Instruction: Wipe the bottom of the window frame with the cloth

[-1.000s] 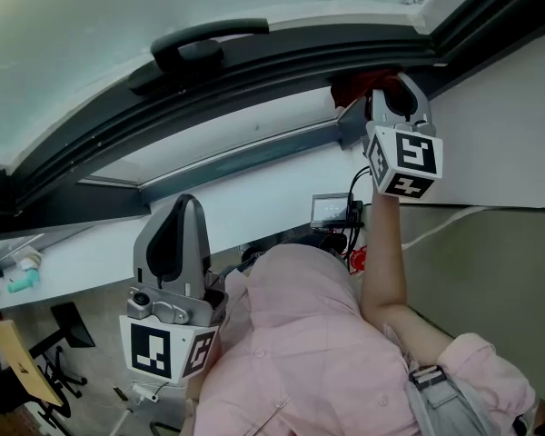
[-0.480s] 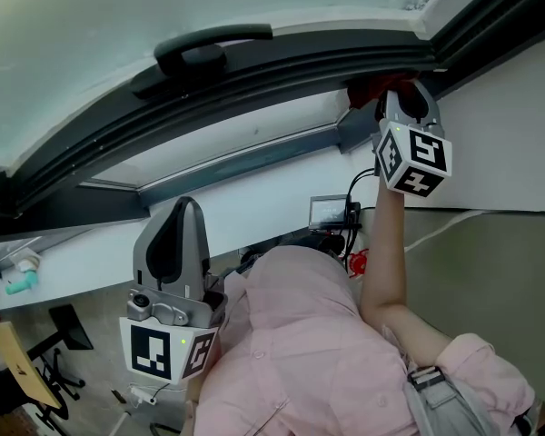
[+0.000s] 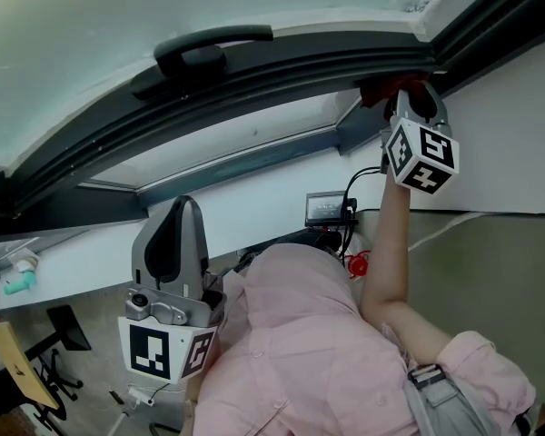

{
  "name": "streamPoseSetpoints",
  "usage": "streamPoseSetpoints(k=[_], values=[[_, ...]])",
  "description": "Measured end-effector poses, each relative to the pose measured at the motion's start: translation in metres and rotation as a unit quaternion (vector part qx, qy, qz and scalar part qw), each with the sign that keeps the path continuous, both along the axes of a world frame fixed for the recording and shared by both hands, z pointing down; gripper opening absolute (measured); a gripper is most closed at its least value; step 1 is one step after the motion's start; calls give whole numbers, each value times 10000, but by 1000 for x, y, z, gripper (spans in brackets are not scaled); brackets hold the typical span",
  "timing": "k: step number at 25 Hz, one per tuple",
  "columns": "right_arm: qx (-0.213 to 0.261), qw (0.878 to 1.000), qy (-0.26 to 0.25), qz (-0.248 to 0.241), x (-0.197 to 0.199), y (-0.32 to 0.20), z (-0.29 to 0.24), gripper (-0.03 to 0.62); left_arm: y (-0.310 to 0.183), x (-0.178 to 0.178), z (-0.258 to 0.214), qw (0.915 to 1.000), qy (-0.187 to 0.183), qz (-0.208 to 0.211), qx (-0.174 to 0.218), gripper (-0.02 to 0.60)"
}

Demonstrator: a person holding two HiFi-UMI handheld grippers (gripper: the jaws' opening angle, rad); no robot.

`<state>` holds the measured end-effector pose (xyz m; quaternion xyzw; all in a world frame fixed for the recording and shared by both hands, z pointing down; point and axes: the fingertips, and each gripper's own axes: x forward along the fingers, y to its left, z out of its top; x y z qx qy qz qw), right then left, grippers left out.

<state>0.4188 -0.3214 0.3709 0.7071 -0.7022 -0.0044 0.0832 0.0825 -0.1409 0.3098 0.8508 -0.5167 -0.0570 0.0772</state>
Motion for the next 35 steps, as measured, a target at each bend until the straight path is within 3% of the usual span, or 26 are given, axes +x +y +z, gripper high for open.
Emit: streamPoseSetpoints(k=[9, 14, 26, 35], values=[[80, 9999, -46, 48, 7, 0, 0, 54, -2, -2, -1, 10000, 34, -63, 14, 0], [-14, 9982, -428, 419, 33, -5, 2, 52, 0, -3, -2, 9999, 42, -124, 14, 0], [77, 9961, -642, 609, 47, -8, 4, 43, 2, -8, -3, 9994, 57, -338, 75, -1], [337, 9981, -114, 496, 43, -8, 2, 35, 1, 3, -2, 9997, 105, -208, 61, 0]])
